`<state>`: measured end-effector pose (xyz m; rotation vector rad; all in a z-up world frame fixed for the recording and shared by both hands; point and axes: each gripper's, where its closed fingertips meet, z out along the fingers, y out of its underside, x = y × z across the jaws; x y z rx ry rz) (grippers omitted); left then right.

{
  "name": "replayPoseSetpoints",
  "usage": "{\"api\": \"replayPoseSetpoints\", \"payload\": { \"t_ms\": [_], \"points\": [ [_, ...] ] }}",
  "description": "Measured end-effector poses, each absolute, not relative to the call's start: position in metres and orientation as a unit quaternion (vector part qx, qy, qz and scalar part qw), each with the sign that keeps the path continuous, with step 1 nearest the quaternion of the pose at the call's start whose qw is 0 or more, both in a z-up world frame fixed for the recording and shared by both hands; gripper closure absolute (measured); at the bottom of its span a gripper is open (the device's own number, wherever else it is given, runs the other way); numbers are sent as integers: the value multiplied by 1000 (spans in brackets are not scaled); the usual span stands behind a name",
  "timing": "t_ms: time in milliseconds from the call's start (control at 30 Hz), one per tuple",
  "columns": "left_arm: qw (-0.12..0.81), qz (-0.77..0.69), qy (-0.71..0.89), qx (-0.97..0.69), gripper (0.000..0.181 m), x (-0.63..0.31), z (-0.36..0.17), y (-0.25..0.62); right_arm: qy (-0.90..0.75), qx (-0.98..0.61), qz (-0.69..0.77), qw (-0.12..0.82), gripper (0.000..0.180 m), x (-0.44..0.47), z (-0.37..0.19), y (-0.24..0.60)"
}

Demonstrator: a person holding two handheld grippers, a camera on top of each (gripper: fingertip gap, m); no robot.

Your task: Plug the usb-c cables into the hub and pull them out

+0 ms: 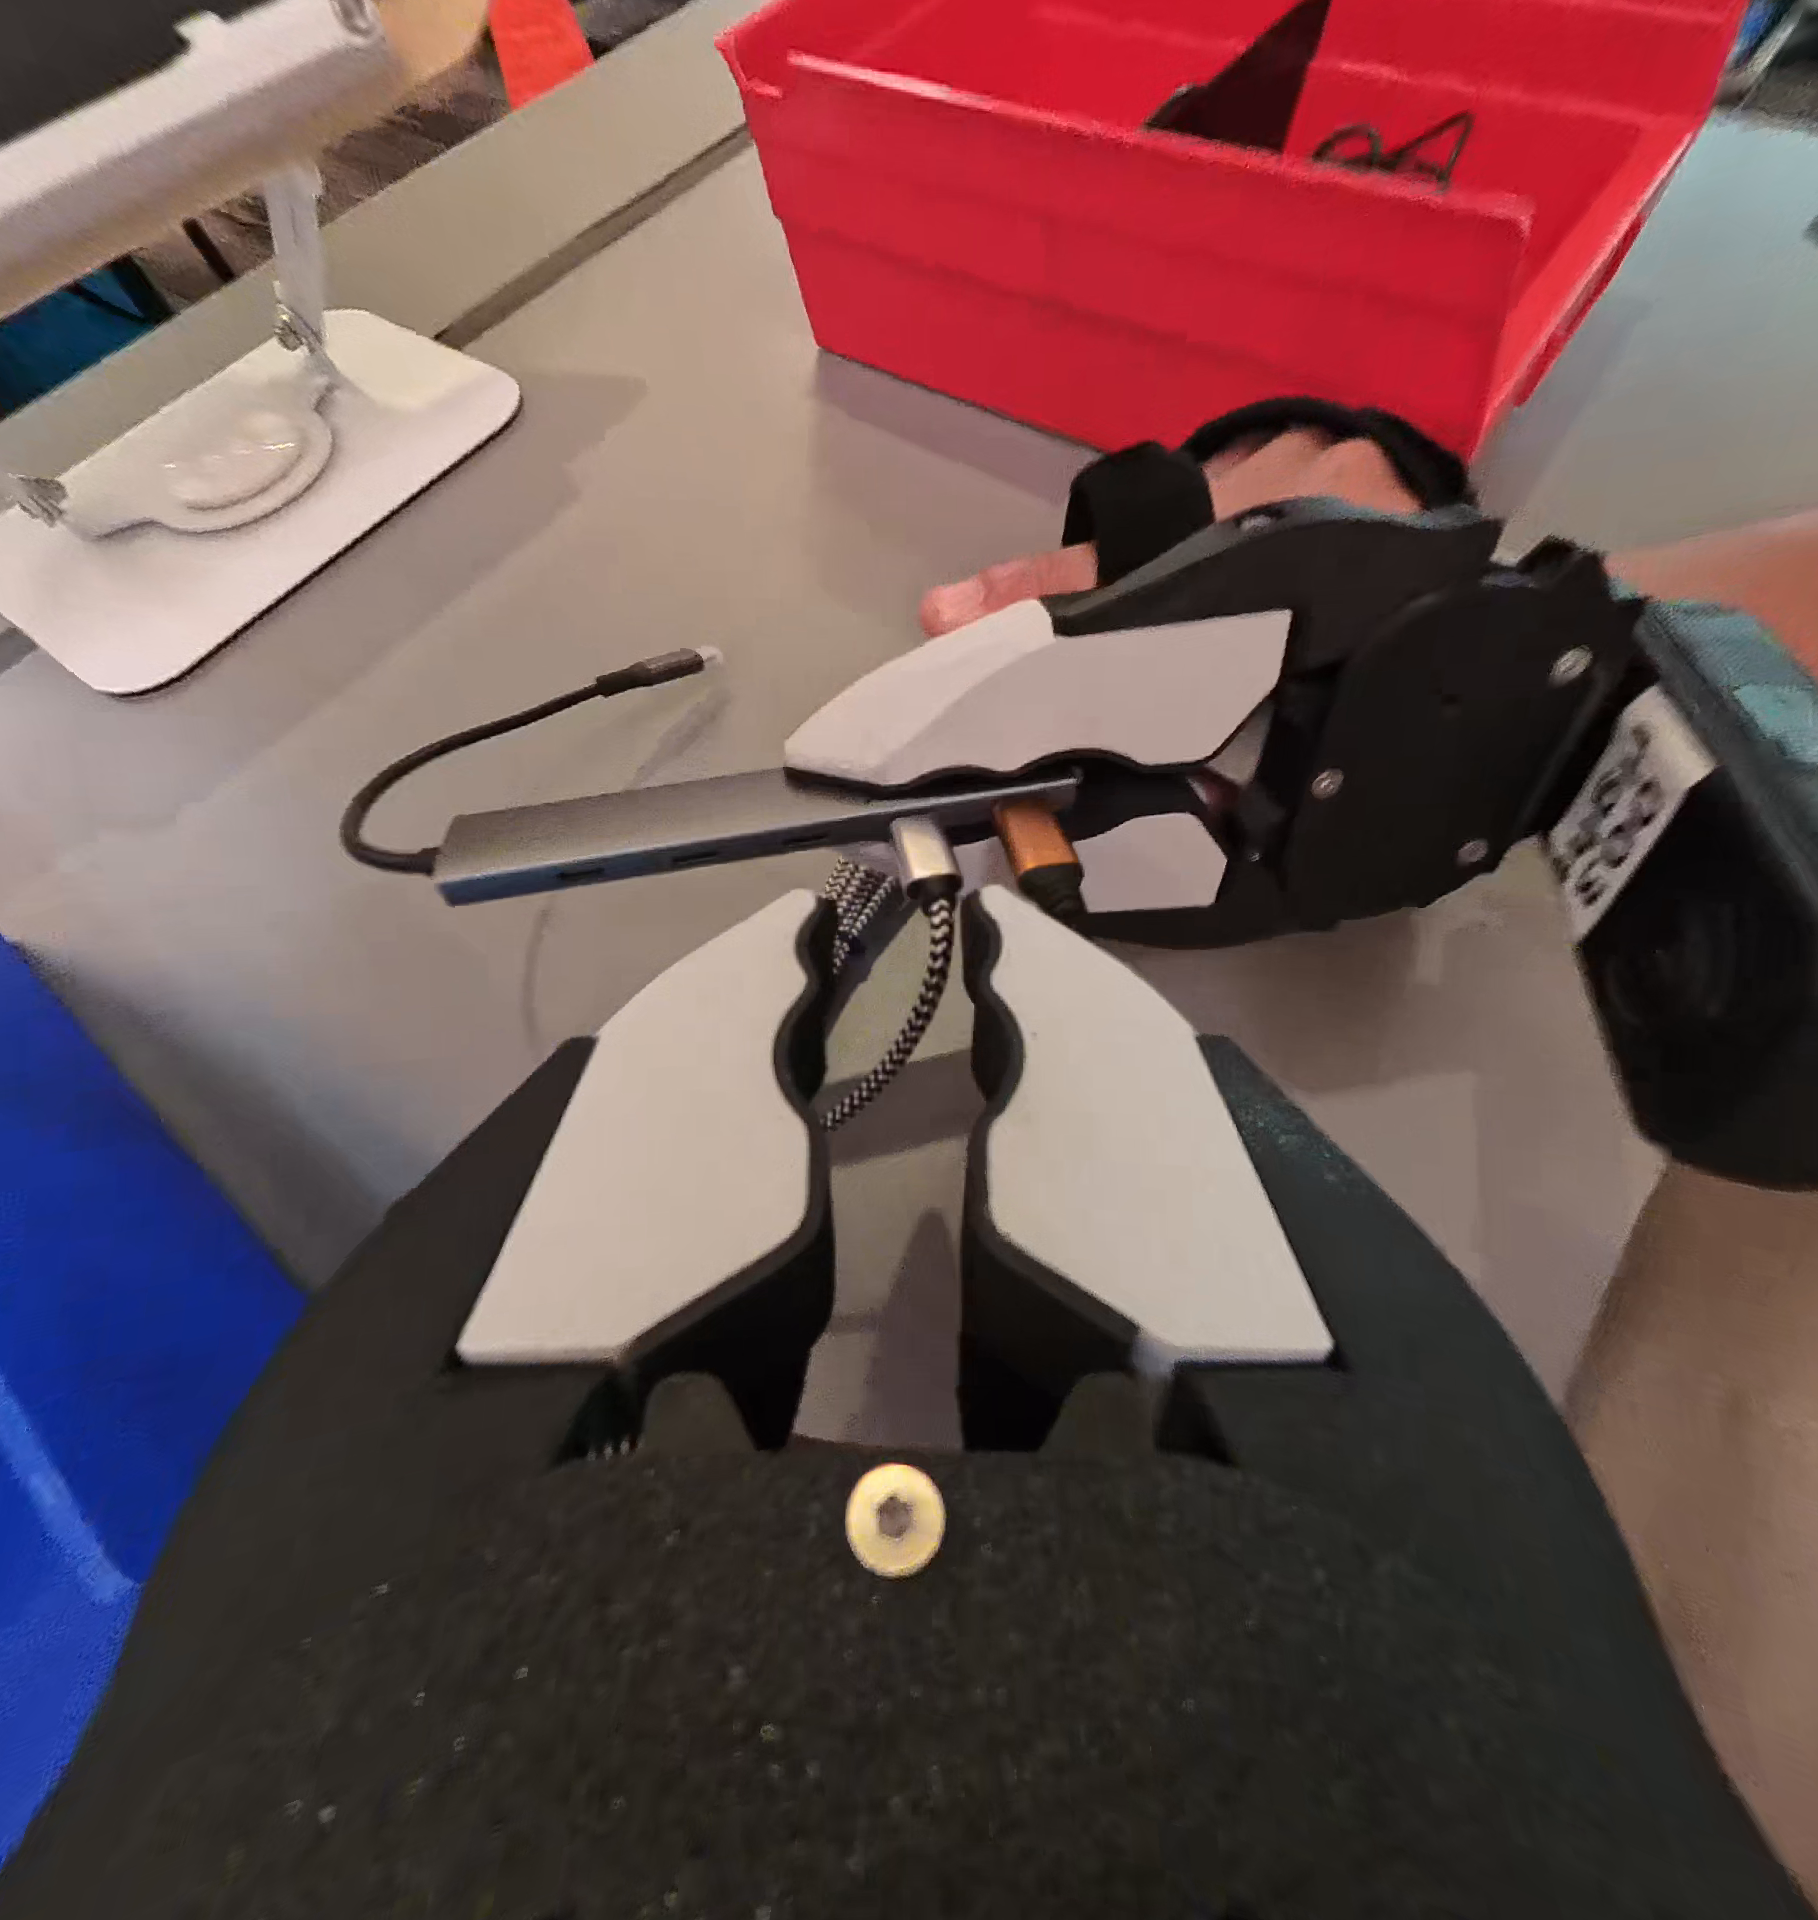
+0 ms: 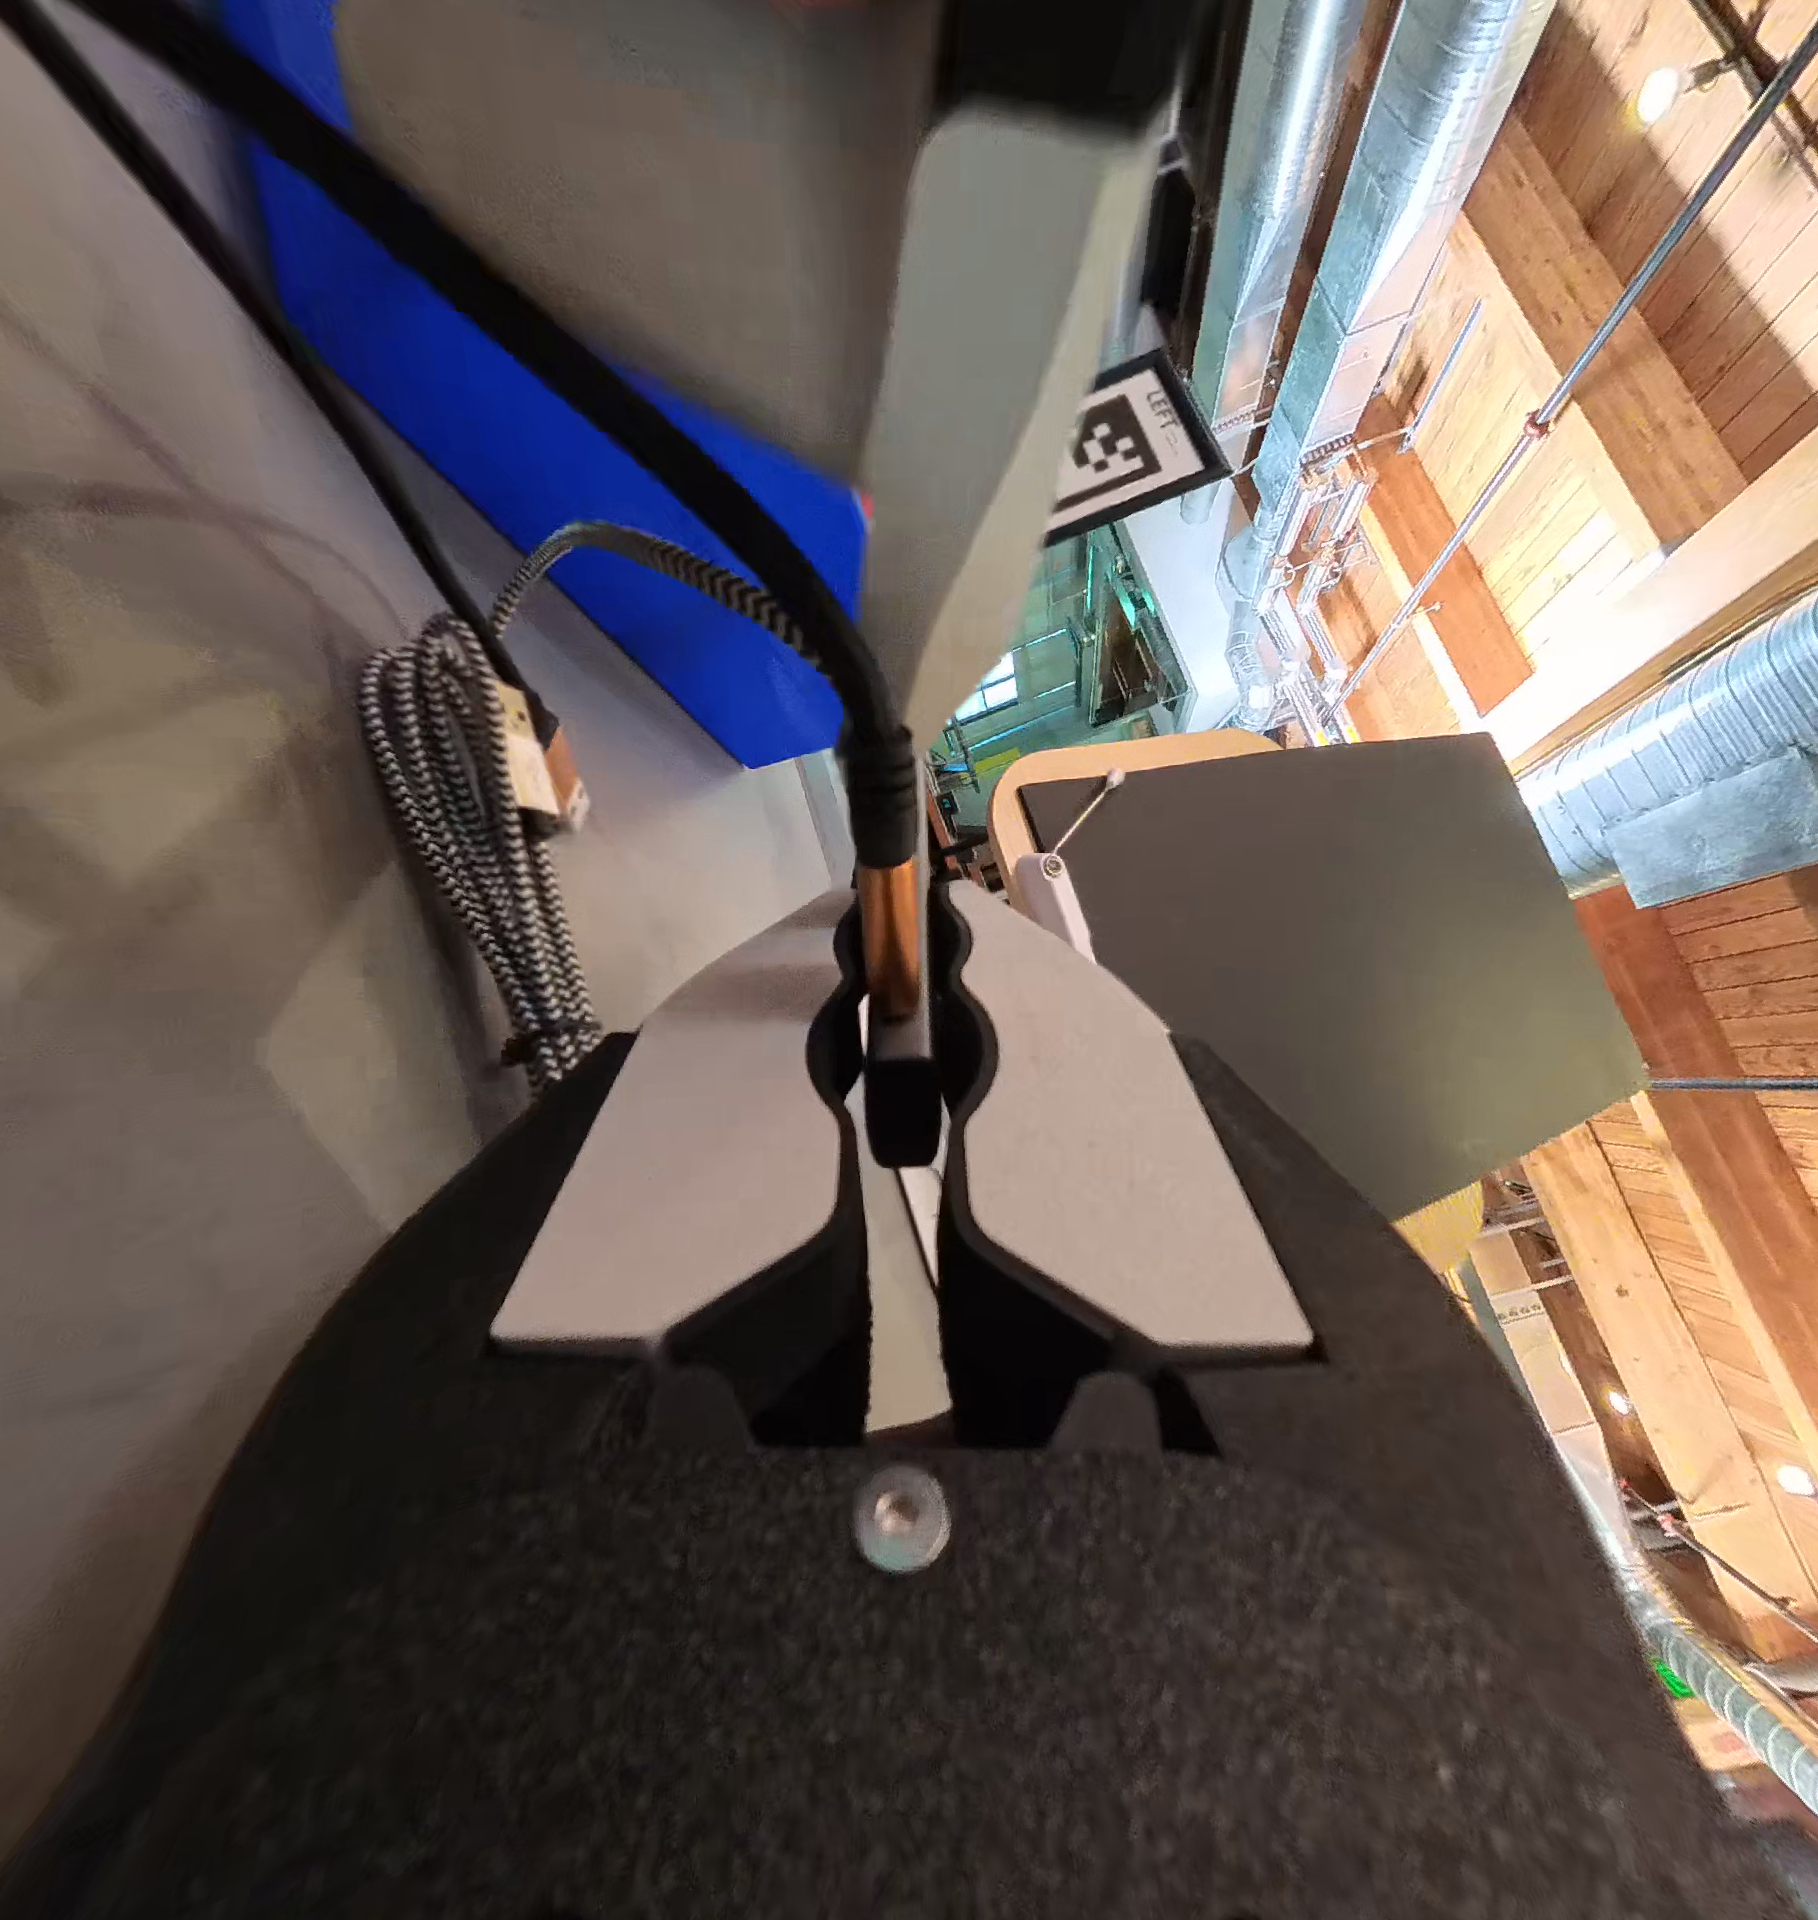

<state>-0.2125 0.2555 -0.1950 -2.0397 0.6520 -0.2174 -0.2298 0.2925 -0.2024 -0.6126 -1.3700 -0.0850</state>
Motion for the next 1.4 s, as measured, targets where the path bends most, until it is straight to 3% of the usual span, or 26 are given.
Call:
{"api": "replayPoseSetpoints", "payload": {
  "t_ms": [267,1100,1200,1267,1333,1400],
  "points": [
    [508,7,309,-804,177,-210,-204,259,-624,-296,-42,722,170,-232,-207,297],
    [492,21,287,-822,178,-217,-211,245,-638,-298,-68,707,168,-237,-215,292],
    [541,-17,295,-787,178,-205,-179,225,-611,-491,-130,607,169,-200,-242,372],
    [539,42,279,-794,178,-229,-169,216,-574,-435,-57,691,170,-201,-204,347],
    [530,4,248,-811,178,-240,-185,218,-634,-339,-82,690,170,-225,-217,303],
    [516,-23,234,-824,178,-244,-199,227,-623,-385,-56,679,170,-223,-217,316]
  ]
}}
